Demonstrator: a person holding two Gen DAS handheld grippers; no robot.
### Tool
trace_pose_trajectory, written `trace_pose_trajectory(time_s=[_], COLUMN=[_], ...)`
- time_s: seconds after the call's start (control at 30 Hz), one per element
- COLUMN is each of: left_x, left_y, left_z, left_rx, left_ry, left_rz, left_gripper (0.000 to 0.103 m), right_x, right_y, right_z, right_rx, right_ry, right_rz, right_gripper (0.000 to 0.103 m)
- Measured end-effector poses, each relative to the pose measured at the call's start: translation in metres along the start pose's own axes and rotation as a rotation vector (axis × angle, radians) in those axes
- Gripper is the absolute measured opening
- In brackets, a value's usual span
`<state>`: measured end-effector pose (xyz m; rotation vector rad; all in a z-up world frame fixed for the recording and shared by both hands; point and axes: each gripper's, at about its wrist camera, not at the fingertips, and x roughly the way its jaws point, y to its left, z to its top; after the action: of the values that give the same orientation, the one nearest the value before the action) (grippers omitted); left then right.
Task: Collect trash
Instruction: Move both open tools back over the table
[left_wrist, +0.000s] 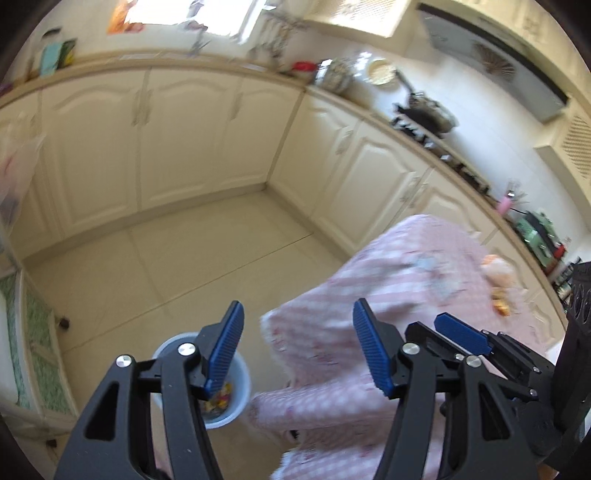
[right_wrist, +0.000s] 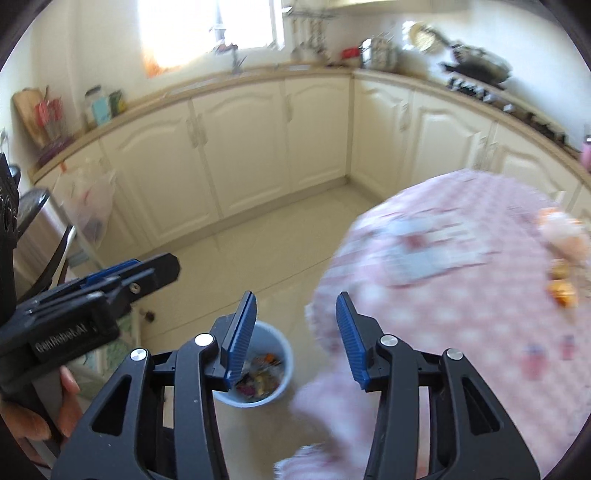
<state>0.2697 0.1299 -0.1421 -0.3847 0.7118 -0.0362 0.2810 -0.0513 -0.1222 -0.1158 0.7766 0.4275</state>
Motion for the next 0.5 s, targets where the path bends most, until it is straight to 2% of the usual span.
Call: trace_pose_trajectory(time_s=[0.1, 0.23, 0.37, 0.5], left_x=[-0.004, 0.007, 0.034, 0.061], left_y=[-0.046, -0.112, -0.182, -0.235], left_z=[0.005, 0.004, -0.004, -0.011], left_rx=[0.062, 0.152, 0.246, 0.3], left_ry=[-0.013, 0.009, 0.073, 0.132], left_rz=[-0.04, -0.106, -0.199, -0.25], left_gripper=[0.062, 0.062, 0.062, 0.062], right_x=[-0.033, -0.068, -0.093, -0.105], right_y=[-0.039, -0.095, -0.157, -0.208], right_z=[-0.002, -0.011, -0.027, -0.047], right_rx=[0.024, 0.08, 0.148, 0.213], right_ry=[-0.049, -0.094, -0.115, -0.107], right_rz=[-0.051, -0.131, -0.241, -0.309], right_gripper=[0.045, 0.046, 0.048, 0.048])
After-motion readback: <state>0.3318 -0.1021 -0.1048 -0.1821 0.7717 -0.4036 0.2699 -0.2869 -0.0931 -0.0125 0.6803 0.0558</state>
